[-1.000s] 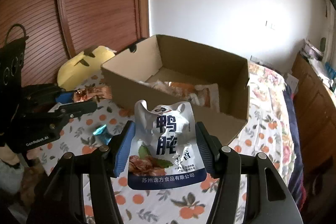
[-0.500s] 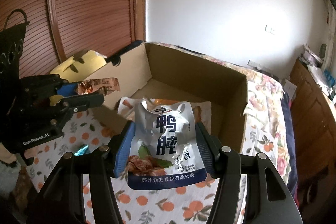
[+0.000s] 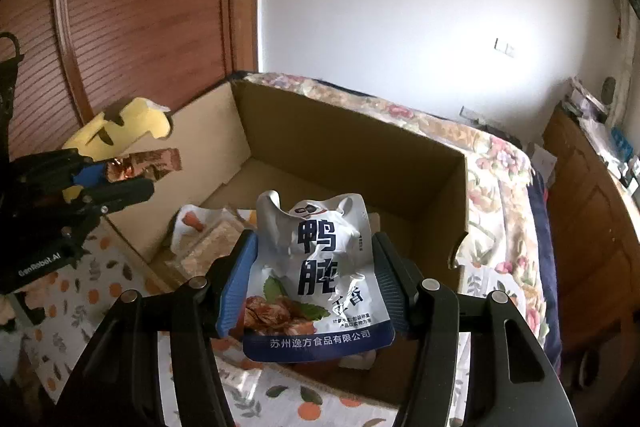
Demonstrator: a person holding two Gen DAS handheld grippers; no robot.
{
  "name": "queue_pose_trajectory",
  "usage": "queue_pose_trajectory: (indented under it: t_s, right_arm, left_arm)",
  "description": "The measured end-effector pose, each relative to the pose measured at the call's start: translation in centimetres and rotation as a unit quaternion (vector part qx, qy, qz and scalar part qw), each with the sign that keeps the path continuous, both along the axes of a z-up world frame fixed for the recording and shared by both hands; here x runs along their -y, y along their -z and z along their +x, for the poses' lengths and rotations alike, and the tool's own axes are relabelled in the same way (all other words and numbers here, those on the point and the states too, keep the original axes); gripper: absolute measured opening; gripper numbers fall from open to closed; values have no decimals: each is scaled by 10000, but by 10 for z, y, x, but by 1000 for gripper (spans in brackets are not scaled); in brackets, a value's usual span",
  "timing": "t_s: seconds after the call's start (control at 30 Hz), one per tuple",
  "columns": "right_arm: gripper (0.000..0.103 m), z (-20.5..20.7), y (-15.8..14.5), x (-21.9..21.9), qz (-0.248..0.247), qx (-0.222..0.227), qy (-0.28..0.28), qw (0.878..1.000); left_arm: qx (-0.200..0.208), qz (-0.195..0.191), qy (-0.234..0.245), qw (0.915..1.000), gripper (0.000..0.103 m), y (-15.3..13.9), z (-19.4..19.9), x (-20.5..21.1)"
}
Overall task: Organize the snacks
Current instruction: 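Carry both items over the box and open both tools to drop them inside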
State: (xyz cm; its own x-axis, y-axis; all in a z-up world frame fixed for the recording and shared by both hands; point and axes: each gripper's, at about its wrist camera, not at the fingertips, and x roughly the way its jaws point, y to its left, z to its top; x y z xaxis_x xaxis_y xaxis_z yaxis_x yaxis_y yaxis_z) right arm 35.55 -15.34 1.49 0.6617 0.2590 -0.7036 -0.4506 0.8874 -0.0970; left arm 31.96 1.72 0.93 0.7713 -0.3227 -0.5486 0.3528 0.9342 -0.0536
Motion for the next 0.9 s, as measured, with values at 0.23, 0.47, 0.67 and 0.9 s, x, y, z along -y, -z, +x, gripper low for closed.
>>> queue_pose_trajectory:
  t_s: [0.23,0.47,0.67,0.9]
  right_arm:
    - [59,13,21,-1,-21,-148,38,9999]
    - [59,20,30,0,-3,-215,93,9997]
    - [59,20,31,2,56,-236,129,9996]
    - [60,22,32,1,48,-245,158,9996]
  left_arm:
    - [-65,79,-45,9999,23,11,9,2]
    - [-135,86,34,9999,26,16,12,9]
    - [-166,114,46,9998,30,17,10,12]
    - [-129,119,15,9998,40,15,5,12]
